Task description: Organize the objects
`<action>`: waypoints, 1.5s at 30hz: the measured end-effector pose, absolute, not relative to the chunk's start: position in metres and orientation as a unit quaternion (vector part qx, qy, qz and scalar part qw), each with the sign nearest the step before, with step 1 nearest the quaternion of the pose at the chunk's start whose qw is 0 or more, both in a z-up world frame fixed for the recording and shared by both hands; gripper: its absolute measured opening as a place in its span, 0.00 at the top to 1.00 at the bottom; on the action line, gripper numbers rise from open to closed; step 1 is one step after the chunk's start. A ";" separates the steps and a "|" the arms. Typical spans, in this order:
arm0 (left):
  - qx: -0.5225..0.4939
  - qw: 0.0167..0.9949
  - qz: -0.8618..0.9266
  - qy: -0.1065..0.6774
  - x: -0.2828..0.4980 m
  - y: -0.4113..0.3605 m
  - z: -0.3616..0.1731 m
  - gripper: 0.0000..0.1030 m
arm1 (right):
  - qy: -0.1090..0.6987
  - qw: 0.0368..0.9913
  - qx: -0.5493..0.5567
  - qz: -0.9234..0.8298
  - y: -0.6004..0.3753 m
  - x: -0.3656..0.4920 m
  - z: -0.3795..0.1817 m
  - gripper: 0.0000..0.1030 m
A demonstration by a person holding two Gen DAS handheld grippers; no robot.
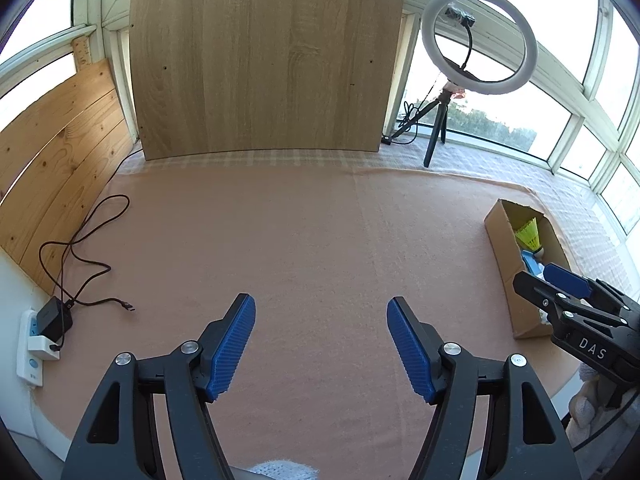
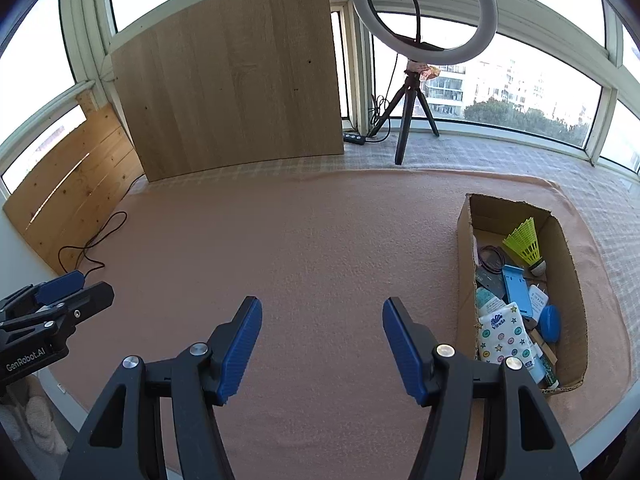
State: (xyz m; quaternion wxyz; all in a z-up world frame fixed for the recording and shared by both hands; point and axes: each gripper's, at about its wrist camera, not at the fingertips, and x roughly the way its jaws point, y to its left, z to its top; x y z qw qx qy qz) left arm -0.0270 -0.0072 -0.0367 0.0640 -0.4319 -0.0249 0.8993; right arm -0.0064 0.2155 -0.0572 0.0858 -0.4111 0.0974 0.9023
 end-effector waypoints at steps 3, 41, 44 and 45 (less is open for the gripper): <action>-0.435 0.065 0.898 -0.025 -0.026 -0.009 -0.039 0.30 | 0.094 0.081 -0.411 0.903 0.207 -0.007 -0.057 0.43; -0.450 0.070 0.890 -0.029 -0.044 -0.012 -0.055 0.28 | 0.092 0.077 -0.424 0.898 0.195 -0.023 -0.067 0.43; -0.450 0.070 0.890 -0.028 -0.044 -0.011 -0.055 0.28 | 0.092 0.076 -0.425 0.897 0.196 -0.023 -0.068 0.43; -0.450 0.070 0.890 -0.028 -0.044 -0.011 -0.055 0.28 | 0.092 0.076 -0.425 0.897 0.196 -0.023 -0.068 0.43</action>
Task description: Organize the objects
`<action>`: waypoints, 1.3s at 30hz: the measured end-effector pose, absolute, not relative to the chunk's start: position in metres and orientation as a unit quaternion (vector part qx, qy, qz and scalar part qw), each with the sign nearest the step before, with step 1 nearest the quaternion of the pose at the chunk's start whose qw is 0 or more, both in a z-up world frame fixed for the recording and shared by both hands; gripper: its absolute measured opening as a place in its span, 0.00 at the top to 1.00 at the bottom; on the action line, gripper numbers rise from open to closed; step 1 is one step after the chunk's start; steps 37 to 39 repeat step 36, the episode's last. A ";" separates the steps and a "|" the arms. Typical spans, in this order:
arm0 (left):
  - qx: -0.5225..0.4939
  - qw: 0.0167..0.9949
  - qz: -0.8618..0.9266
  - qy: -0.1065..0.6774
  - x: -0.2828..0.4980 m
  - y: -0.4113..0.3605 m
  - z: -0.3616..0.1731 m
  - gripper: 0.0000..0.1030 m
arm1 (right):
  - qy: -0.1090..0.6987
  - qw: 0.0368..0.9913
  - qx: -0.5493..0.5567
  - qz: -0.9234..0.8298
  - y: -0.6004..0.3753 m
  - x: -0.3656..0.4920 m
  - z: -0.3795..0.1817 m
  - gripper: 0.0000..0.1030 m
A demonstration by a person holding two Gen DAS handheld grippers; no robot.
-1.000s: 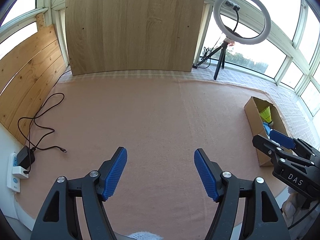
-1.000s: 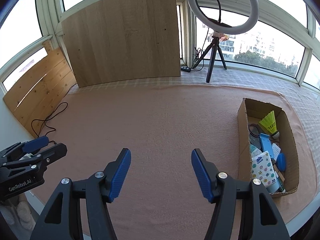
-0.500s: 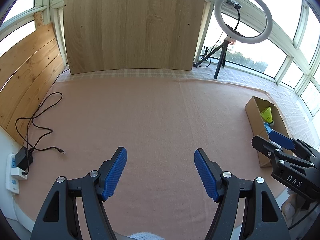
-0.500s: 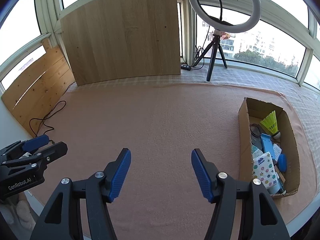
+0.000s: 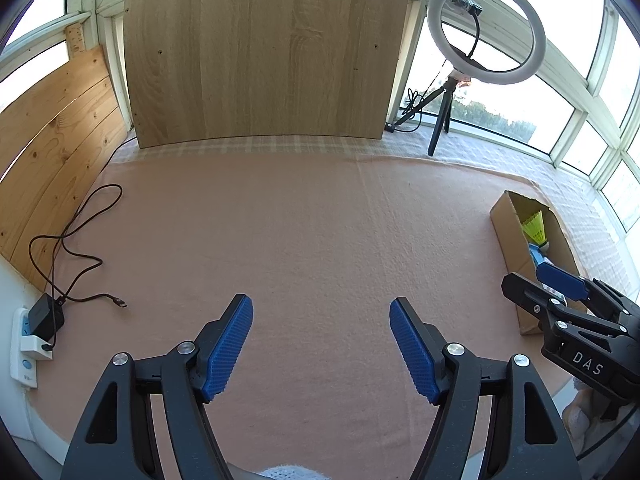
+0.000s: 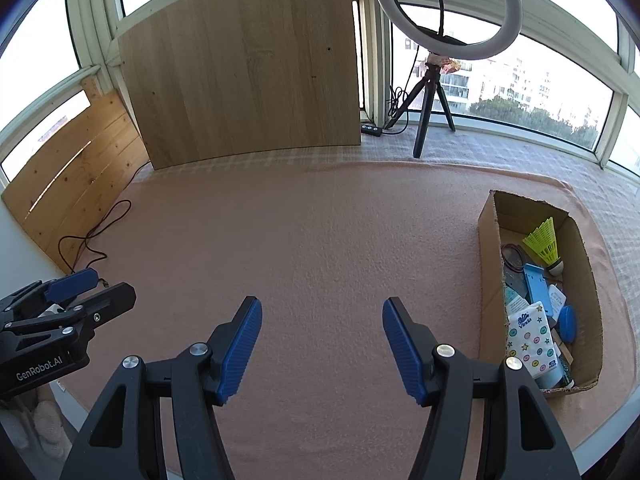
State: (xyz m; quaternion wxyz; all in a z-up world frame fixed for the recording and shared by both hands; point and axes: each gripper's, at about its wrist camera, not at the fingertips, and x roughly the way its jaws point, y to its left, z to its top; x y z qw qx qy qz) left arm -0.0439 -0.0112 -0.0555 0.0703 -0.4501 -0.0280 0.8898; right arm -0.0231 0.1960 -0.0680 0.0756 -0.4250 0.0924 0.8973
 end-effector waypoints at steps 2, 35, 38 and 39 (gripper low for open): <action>-0.451 0.071 0.889 -0.028 -0.044 -0.011 -0.056 0.28 | 0.092 0.076 -0.425 0.897 0.196 -0.023 -0.068 0.43; -0.452 0.073 0.889 -0.022 -0.049 -0.009 -0.062 0.25 | 0.093 0.075 -0.436 0.892 0.197 -0.026 -0.077 0.43; -0.455 0.073 0.887 -0.023 -0.050 -0.010 -0.063 0.22 | 0.093 0.075 -0.437 0.891 0.197 -0.026 -0.078 0.43; -0.455 0.073 0.887 -0.023 -0.050 -0.010 -0.063 0.22 | 0.093 0.075 -0.437 0.891 0.197 -0.026 -0.078 0.43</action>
